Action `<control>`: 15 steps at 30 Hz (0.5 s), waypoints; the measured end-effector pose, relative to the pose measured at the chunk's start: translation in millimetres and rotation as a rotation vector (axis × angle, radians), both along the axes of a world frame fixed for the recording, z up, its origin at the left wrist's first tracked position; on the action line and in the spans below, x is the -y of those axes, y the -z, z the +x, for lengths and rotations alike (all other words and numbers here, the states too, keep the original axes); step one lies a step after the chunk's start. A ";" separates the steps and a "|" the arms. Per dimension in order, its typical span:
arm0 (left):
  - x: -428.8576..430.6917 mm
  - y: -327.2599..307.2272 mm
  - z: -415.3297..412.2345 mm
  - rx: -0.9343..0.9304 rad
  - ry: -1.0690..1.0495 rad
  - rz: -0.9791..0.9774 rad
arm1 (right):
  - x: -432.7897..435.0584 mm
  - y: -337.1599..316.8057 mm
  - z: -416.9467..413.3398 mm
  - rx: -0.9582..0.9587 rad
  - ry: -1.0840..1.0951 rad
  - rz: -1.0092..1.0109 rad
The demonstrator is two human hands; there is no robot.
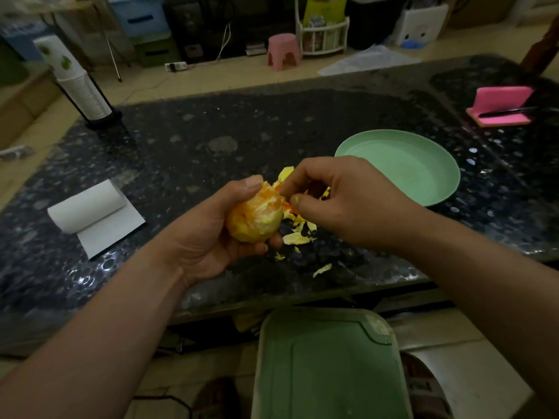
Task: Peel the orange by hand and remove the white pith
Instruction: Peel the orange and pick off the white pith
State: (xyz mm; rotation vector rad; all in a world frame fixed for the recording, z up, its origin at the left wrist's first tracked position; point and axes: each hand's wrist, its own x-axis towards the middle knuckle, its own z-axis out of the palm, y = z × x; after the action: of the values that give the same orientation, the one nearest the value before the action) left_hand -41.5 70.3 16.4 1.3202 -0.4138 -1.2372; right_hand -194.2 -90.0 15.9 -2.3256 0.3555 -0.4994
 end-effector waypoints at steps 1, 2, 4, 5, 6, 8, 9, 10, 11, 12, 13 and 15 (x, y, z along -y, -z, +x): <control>0.4 0.0 0.0 0.008 -0.005 0.007 | -1.2 -1.5 -0.3 0.008 -0.003 -0.004; 0.6 -0.1 0.0 0.017 -0.007 0.012 | -2.1 -2.0 -0.3 0.012 -0.003 -0.011; 1.3 0.0 -0.5 0.034 -0.001 0.016 | -2.8 -1.1 0.2 0.003 0.006 -0.030; 1.5 0.0 -0.9 0.045 0.010 0.014 | -3.0 -0.7 0.2 -0.006 0.010 -0.049; 1.4 0.0 -1.4 0.061 0.025 0.013 | -3.1 -0.3 0.1 -0.013 0.011 -0.082; 2.0 -0.1 -3.4 0.087 0.048 0.021 | -3.5 -0.8 -0.2 -0.025 0.005 -0.176; 2.7 0.3 -4.2 0.100 0.046 0.030 | -3.9 -1.5 -0.2 -0.032 0.003 -0.230; 3.2 0.6 -4.8 0.116 0.041 0.040 | -4.9 -1.9 0.0 -0.039 0.001 -0.284; 3.9 1.4 -5.0 0.135 0.044 0.047 | -6.2 -1.8 0.5 -0.043 0.000 -0.330; 4.5 1.8 -5.5 0.152 0.055 0.051 | -7.8 -1.5 1.1 -0.041 0.000 -0.362; 4.7 2.3 -5.6 0.166 0.070 0.050 | -9.1 -1.2 1.5 -0.033 -0.002 -0.378; 4.5 3.0 -5.5 0.186 0.095 0.043 | -10.6 -0.5 2.1 -0.019 -0.007 -0.370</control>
State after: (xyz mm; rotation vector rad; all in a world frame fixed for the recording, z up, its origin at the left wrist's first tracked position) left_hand -46.9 65.8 13.5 1.4728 -0.5907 -1.2115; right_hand -192.1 -79.4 16.3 -2.6884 0.2821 -0.5805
